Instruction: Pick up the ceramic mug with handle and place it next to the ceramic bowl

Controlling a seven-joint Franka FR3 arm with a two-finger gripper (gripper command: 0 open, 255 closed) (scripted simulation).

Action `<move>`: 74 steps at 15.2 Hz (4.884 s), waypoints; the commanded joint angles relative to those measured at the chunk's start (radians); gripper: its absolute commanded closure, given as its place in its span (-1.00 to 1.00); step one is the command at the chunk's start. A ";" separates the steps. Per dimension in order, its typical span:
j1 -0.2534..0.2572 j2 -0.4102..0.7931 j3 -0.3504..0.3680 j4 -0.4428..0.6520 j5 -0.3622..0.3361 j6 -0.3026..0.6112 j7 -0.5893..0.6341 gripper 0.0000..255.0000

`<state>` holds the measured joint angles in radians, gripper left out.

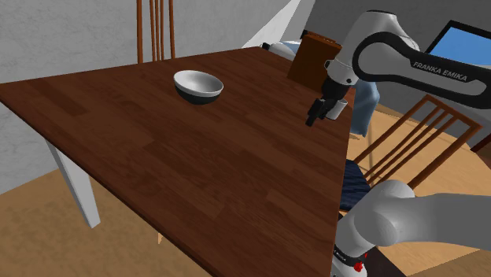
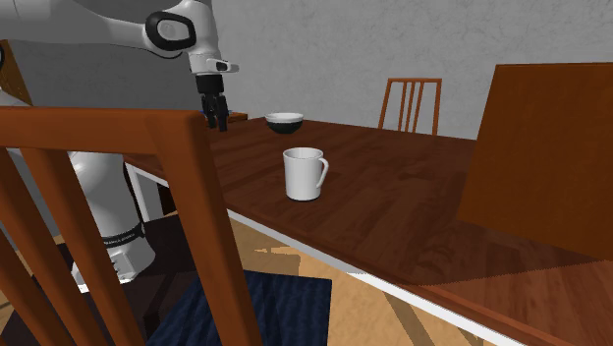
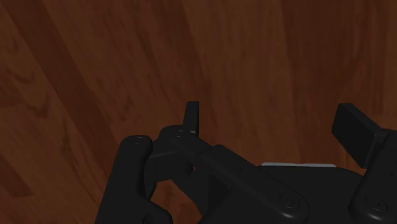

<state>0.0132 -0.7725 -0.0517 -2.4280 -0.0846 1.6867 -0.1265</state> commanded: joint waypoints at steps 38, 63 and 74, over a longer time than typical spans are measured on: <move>-0.105 0.671 -0.526 0.520 -0.027 0.182 -0.673 -1.00; -0.101 0.678 -0.523 0.675 -0.020 0.033 -0.684 1.00; -0.103 0.720 -0.529 0.866 0.005 -0.121 -0.709 1.00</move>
<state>-0.0893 -0.0598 -0.5795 -1.5840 -0.0842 1.5821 -0.8317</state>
